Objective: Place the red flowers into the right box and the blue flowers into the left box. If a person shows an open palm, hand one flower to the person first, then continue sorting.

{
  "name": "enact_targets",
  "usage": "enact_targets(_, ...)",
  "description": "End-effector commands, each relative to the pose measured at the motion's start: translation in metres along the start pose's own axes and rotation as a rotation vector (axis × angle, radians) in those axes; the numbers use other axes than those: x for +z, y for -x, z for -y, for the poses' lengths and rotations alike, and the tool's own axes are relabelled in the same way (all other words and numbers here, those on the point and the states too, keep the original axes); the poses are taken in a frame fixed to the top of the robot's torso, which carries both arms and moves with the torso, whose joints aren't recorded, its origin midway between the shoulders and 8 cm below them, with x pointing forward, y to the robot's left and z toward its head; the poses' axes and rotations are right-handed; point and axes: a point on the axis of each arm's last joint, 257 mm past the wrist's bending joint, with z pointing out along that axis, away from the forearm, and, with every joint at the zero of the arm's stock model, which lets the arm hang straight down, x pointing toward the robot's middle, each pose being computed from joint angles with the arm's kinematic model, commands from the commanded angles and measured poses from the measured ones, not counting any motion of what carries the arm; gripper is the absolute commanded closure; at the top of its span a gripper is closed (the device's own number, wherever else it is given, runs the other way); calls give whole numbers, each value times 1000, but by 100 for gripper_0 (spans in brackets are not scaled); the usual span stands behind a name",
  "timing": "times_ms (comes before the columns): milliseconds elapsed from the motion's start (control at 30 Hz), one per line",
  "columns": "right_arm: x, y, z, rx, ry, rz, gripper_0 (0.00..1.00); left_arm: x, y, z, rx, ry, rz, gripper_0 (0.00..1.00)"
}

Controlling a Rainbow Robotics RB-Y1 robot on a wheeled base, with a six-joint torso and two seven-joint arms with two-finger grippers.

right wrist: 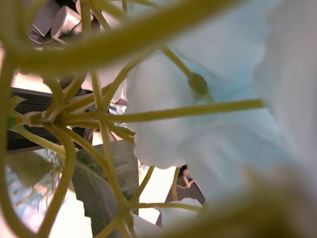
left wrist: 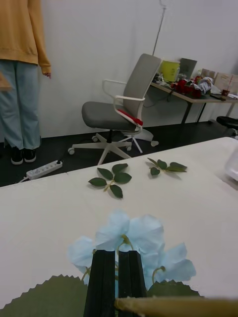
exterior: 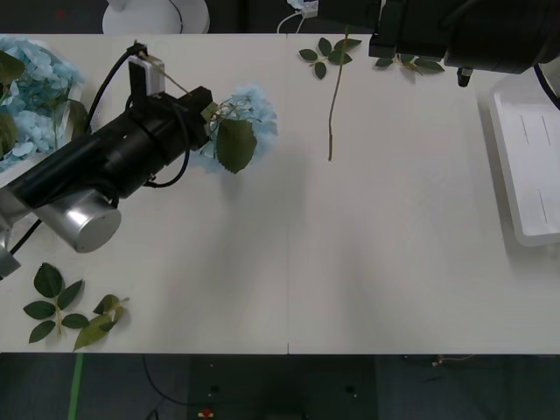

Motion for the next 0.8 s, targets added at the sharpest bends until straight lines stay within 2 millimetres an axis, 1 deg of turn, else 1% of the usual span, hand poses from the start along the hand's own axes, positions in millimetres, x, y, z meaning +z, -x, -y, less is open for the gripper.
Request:
enact_targets(33, 0, 6, -13, 6, 16, 0, 100, -40, 20, -5, 24, -15, 115, 100)
enact_targets(133, 2, 5, -14, 8, 18, -3, 100, -57, 25, -5, 11, -15, 212, 100)
enact_targets(167, 2, 5, -13, 6, 17, -3, 100, -60, 26, -4, 10, -16, 224, 100)
enact_targets(200, 3, 4, -13, 9, 15, -3, 100, -65, 21, -4, 7, -14, 227, 71)
enact_targets(233, 3, 4, -13, 11, 17, -3, 100, -69, 18, -3, 4, -12, 229, 38)
enact_targets(267, 4, 4, -14, 12, 19, -2, 100, -71, 16, -3, 8, -10, 226, 19)
enact_targets(300, 4, 4, -14, 12, 17, -3, 100, -73, 15, -3, 9, -9, 227, 3)
enact_targets(333, 4, 4, -14, 12, 17, -3, 100, -73, 16, -4, 7, -7, 230, 0)
enact_targets(467, 4, 3, -13, 15, 15, -4, 100, -77, 14, -8, 11, 4, 228, 0)
enact_targets(567, 6, 1, -14, 16, 16, -10, 100, -87, 17, -17, 39, 12, 226, 0)
enact_targets(600, 6, 0, -14, 17, 16, -11, 100, -90, 16, -17, 40, 11, 222, 0)
enact_targets(700, 8, -2, -15, 20, 19, -16, 100, -110, 17, -17, 26, 1, 192, 0)
enact_targets(733, 8, -3, -15, 19, 18, -18, 100, -114, 16, -15, 19, -4, 184, 0)
enact_targets(800, 8, -3, -15, 19, 17, -19, 100, -131, 15, -5, -7, -24, 153, 0)
